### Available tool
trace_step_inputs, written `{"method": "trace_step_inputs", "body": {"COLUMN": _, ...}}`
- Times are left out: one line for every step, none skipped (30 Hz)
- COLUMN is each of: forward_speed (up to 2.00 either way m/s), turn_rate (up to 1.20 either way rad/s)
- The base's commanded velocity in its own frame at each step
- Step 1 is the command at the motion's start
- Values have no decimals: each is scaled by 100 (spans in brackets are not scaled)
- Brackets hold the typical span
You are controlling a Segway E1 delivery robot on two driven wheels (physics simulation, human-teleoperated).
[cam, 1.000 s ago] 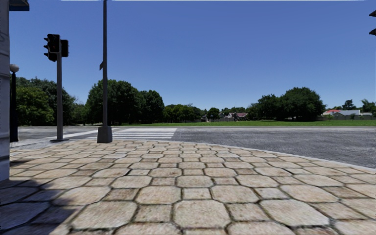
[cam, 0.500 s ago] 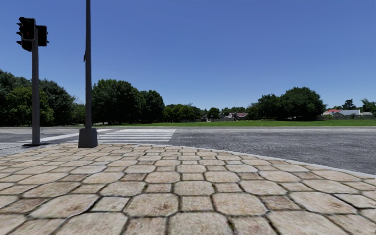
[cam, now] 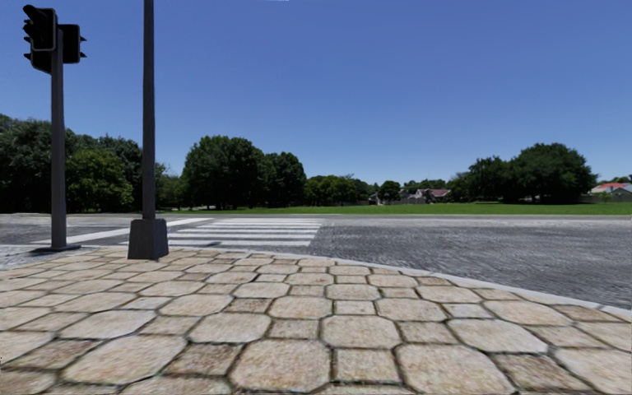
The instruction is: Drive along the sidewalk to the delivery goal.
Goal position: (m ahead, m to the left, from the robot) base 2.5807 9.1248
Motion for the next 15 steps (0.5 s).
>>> {"method": "trace_step_inputs", "body": {"forward_speed": 200, "turn_rate": 87}}
{"method": "trace_step_inputs", "body": {"forward_speed": 200, "turn_rate": 87}}
{"method": "trace_step_inputs", "body": {"forward_speed": 200, "turn_rate": 87}}
{"method": "trace_step_inputs", "body": {"forward_speed": 200, "turn_rate": 87}}
{"method": "trace_step_inputs", "body": {"forward_speed": 200, "turn_rate": 87}}
{"method": "trace_step_inputs", "body": {"forward_speed": 200, "turn_rate": 87}}
{"method": "trace_step_inputs", "body": {"forward_speed": 200, "turn_rate": 87}}
{"method": "trace_step_inputs", "body": {"forward_speed": 200, "turn_rate": 87}}
{"method": "trace_step_inputs", "body": {"forward_speed": 200, "turn_rate": 87}}
{"method": "trace_step_inputs", "body": {"forward_speed": 200, "turn_rate": 87}}
{"method": "trace_step_inputs", "body": {"forward_speed": 200, "turn_rate": 87}}
{"method": "trace_step_inputs", "body": {"forward_speed": 200, "turn_rate": 87}}
{"method": "trace_step_inputs", "body": {"forward_speed": 200, "turn_rate": 87}}
{"method": "trace_step_inputs", "body": {"forward_speed": 200, "turn_rate": 86}}
{"method": "trace_step_inputs", "body": {"forward_speed": 200, "turn_rate": 86}}
